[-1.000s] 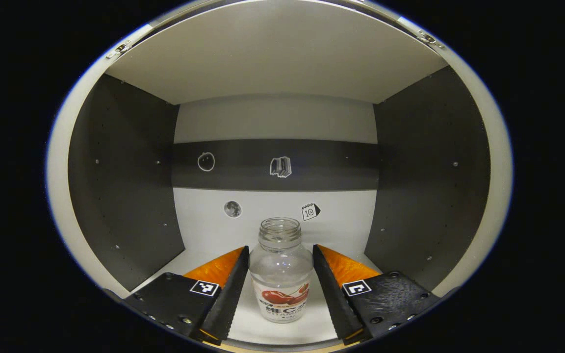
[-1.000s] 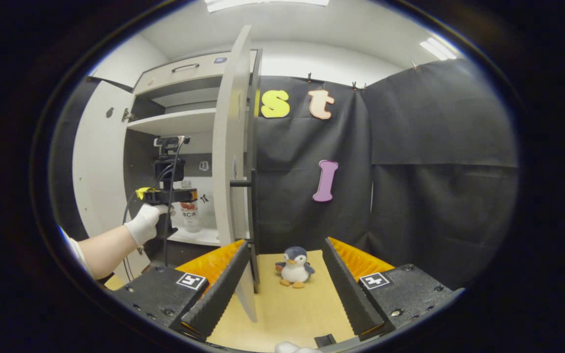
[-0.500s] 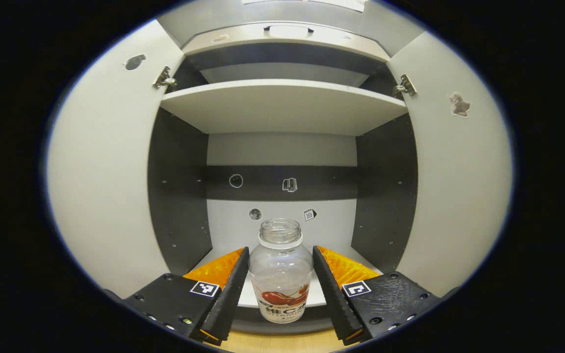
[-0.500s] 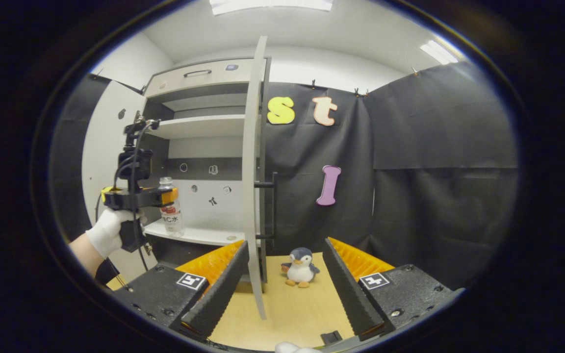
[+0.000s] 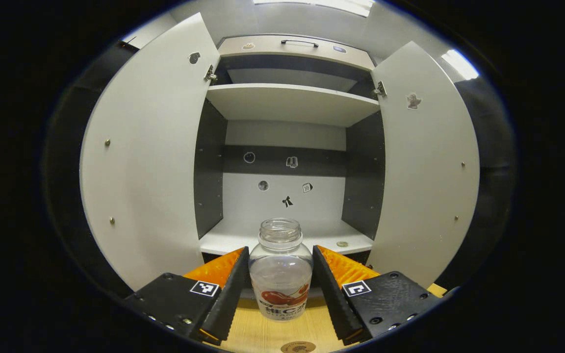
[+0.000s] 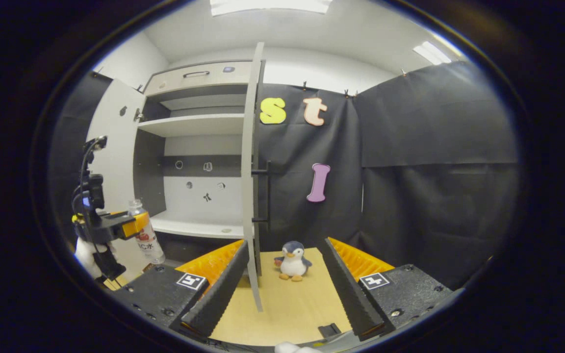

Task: Grasp the bottle in the cabinet with the left hand and place it on the coaster, then close the right door with the right hand and the left door with the left hand.

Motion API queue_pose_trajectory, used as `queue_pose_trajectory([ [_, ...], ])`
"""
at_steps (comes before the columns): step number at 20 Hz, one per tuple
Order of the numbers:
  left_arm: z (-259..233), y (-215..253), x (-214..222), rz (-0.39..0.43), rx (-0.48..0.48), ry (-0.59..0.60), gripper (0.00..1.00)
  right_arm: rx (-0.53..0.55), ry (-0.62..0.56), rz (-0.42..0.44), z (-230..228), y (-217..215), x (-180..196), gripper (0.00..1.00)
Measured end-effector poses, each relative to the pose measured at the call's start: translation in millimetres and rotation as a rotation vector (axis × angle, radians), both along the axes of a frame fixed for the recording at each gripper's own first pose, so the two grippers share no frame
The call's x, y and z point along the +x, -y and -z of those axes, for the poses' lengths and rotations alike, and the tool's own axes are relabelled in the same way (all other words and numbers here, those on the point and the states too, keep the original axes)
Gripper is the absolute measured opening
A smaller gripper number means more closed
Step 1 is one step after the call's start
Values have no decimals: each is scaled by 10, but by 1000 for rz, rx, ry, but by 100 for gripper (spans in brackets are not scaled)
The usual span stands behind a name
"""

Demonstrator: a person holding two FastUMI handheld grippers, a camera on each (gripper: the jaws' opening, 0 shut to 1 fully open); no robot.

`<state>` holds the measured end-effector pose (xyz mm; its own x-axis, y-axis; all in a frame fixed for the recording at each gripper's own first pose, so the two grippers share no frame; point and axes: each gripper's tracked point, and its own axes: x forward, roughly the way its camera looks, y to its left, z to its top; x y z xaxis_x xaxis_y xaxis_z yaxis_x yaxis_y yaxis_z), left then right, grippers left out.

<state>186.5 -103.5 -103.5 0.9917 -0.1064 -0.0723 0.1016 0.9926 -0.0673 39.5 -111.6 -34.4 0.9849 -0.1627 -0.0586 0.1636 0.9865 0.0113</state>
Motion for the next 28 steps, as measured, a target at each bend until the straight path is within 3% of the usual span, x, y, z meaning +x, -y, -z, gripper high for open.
queue_pose_trajectory([
  [4, 447, 251, -343, 42, 21, -20, 76, -2, -38, 7, 180, 147, -14, 99],
  [9, 1126, 487, -601, 91, -28, -106, 76, -2, -35, 4, 307, 224, 34, 99],
  [17, 2147, 492, -612, 71, -40, -200, 77, -28, -70, -39, 630, 123, 224, 99],
  [27, 2482, 617, -446, 83, -5, -149, 77, -73, -130, -76, 924, 51, 264, 99],
  [28, 2514, 629, -455, 86, 12, -150, 73, -79, -137, -76, 948, 64, 255, 99],
])
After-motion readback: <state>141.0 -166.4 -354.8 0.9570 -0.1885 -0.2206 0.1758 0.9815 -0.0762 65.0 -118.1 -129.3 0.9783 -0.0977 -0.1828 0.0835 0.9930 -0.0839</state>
